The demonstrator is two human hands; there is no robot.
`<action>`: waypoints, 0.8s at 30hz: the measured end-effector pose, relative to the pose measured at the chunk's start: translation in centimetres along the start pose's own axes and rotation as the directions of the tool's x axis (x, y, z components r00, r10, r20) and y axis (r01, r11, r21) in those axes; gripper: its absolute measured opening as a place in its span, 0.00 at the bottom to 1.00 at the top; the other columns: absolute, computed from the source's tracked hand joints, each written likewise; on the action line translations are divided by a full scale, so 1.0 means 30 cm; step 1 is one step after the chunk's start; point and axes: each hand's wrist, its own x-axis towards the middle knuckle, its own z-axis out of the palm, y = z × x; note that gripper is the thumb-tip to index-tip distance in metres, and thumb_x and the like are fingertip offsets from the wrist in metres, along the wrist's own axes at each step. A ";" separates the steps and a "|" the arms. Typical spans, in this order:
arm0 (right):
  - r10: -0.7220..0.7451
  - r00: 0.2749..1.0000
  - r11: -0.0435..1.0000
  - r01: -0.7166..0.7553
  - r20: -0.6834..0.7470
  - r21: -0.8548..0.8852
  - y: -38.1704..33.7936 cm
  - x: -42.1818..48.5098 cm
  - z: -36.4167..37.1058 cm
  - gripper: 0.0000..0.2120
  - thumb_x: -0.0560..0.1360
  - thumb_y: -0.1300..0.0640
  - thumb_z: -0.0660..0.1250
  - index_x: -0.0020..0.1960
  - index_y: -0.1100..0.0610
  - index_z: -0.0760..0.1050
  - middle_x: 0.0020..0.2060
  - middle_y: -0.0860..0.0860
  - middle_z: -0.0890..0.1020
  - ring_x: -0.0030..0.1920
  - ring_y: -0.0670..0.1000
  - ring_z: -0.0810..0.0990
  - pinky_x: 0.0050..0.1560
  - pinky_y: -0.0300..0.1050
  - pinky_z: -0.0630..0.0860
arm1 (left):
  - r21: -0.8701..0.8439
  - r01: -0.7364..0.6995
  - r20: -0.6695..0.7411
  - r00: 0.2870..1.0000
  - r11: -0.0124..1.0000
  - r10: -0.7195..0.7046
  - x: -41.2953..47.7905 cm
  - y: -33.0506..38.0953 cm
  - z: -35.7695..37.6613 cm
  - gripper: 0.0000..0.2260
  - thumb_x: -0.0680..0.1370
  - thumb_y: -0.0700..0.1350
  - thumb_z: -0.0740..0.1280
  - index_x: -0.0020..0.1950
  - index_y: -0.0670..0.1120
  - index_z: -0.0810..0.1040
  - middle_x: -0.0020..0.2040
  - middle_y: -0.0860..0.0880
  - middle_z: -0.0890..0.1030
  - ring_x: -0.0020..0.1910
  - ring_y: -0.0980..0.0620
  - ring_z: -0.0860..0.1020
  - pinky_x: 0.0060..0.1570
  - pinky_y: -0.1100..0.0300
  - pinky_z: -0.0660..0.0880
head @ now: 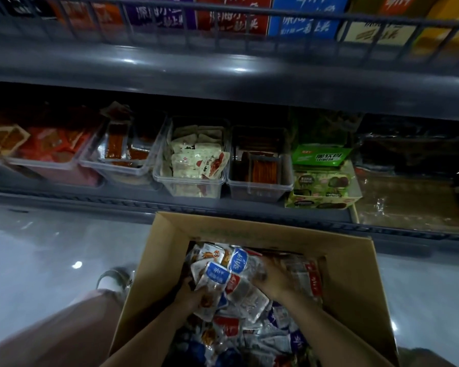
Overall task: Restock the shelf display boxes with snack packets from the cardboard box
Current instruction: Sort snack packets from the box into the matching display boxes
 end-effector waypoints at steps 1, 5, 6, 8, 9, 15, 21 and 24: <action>0.009 1.000 0.999 -0.009 0.006 0.032 0.002 -0.007 0.020 0.34 0.73 0.39 0.66 0.74 0.41 0.57 0.75 0.49 0.58 0.75 0.55 0.57 0.72 0.54 0.61 | -0.012 0.018 -0.001 1.000 1.000 -0.018 0.002 0.005 0.010 0.29 0.76 0.49 0.70 0.72 0.40 0.65 0.66 0.40 0.74 0.61 0.42 0.75 0.60 0.51 0.73; 0.020 0.999 0.990 -0.017 -0.024 0.140 -0.006 -0.009 0.065 0.35 0.72 0.42 0.70 0.74 0.46 0.60 0.71 0.50 0.60 0.71 0.55 0.64 0.70 0.49 0.65 | 0.010 0.029 0.056 0.998 1.000 -0.030 0.000 0.027 0.044 0.16 0.75 0.42 0.70 0.60 0.37 0.75 0.54 0.41 0.79 0.52 0.46 0.77 0.52 0.57 0.74; 0.040 0.999 0.980 -0.039 -0.004 0.194 -0.010 -0.004 0.071 0.35 0.70 0.42 0.71 0.73 0.47 0.61 0.70 0.50 0.64 0.69 0.54 0.67 0.68 0.49 0.67 | 0.005 0.012 0.074 0.997 1.000 -0.012 -0.005 0.033 0.048 0.13 0.76 0.42 0.70 0.58 0.38 0.76 0.53 0.42 0.79 0.51 0.47 0.77 0.52 0.58 0.74; 0.085 0.996 0.956 -0.090 0.030 0.279 -0.011 0.006 0.079 0.34 0.70 0.41 0.72 0.72 0.48 0.64 0.67 0.50 0.71 0.64 0.53 0.74 0.63 0.49 0.72 | 0.003 -0.011 0.119 0.993 1.000 0.011 -0.004 0.041 0.060 0.14 0.77 0.43 0.69 0.60 0.40 0.77 0.52 0.45 0.80 0.51 0.48 0.78 0.51 0.59 0.74; 0.102 0.993 0.944 -0.113 0.052 0.309 -0.014 0.005 0.080 0.32 0.71 0.42 0.71 0.71 0.48 0.64 0.66 0.49 0.73 0.63 0.53 0.74 0.61 0.47 0.73 | 0.014 -0.016 0.134 0.991 1.000 0.014 -0.007 0.047 0.067 0.15 0.77 0.44 0.69 0.62 0.41 0.76 0.52 0.45 0.80 0.51 0.49 0.78 0.49 0.60 0.74; 0.184 0.982 0.809 -0.168 0.029 0.563 -0.040 -0.014 0.129 0.08 0.74 0.60 0.70 0.50 0.55 0.72 0.46 0.50 0.79 0.48 0.51 0.79 0.43 0.38 0.75 | 0.144 0.039 0.091 0.995 0.989 -0.052 0.012 0.034 0.101 0.22 0.80 0.57 0.60 0.71 0.50 0.68 0.71 0.44 0.69 0.69 0.43 0.67 0.68 0.52 0.66; 0.280 0.954 0.583 -0.258 0.107 0.771 -0.069 -0.062 0.164 0.10 0.71 0.76 0.66 0.43 0.63 0.73 0.41 0.60 0.77 0.33 0.50 0.78 0.29 0.32 0.74 | 0.068 0.007 0.126 0.992 0.998 -0.016 -0.105 0.118 0.122 0.25 0.79 0.52 0.65 0.73 0.44 0.66 0.69 0.44 0.72 0.67 0.45 0.70 0.54 0.61 0.68; 0.321 0.927 0.438 -0.325 0.192 0.838 -0.050 -0.085 0.152 0.14 0.70 0.73 0.70 0.55 0.70 0.73 0.44 0.67 0.79 0.32 0.53 0.80 0.30 0.41 0.76 | 0.008 0.039 0.151 0.988 0.999 -0.040 -0.106 0.125 0.106 0.30 0.77 0.51 0.68 0.75 0.44 0.61 0.71 0.43 0.69 0.68 0.44 0.69 0.58 0.58 0.69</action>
